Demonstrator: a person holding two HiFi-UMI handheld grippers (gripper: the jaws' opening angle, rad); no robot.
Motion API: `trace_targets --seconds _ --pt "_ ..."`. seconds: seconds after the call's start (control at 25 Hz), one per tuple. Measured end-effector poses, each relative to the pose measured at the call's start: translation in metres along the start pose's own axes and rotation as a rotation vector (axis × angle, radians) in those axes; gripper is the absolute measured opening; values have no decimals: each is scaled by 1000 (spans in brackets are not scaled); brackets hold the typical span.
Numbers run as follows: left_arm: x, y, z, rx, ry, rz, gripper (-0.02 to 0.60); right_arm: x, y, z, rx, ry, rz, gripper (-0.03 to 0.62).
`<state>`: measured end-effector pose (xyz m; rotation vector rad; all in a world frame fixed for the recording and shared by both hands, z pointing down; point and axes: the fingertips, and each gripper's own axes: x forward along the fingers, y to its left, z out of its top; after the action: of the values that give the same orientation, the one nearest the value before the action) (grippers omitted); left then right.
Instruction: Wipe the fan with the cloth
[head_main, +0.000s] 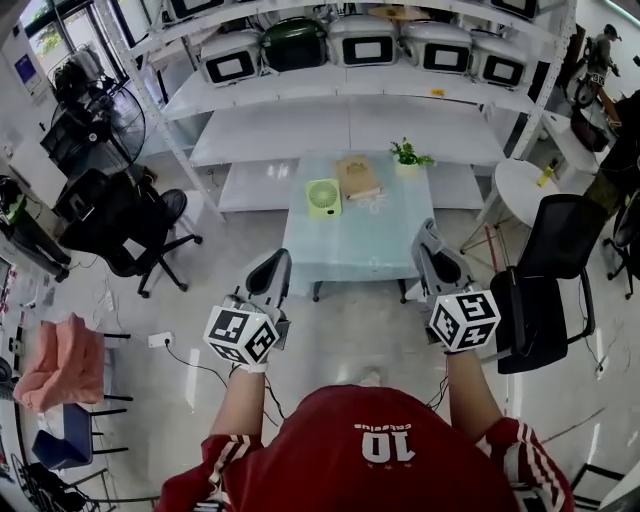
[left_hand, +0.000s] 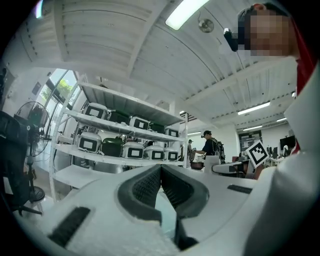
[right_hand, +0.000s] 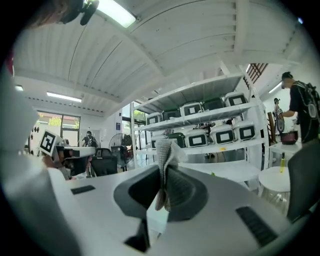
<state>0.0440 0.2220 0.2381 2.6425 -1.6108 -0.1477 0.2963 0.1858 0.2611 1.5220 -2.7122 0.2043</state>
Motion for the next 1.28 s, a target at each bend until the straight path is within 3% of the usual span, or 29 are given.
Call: trace_targets --seconds 0.16,0.44,0.88,1.28 --pt "-31 -3 11 -3 -11 -21 4 -24 40 13 -28 -13 3 25" --pt "-69 -12 34 61 -43 -62 5 -62 87 27 -44 -60 -33 25" --pt "-97 -11 33 50 -59 -75 5 -77 111 40 -61 -103 -54 21" --pt "-103 -19 29 29 -48 -83 5 -82 110 25 -38 -69 -63 20"
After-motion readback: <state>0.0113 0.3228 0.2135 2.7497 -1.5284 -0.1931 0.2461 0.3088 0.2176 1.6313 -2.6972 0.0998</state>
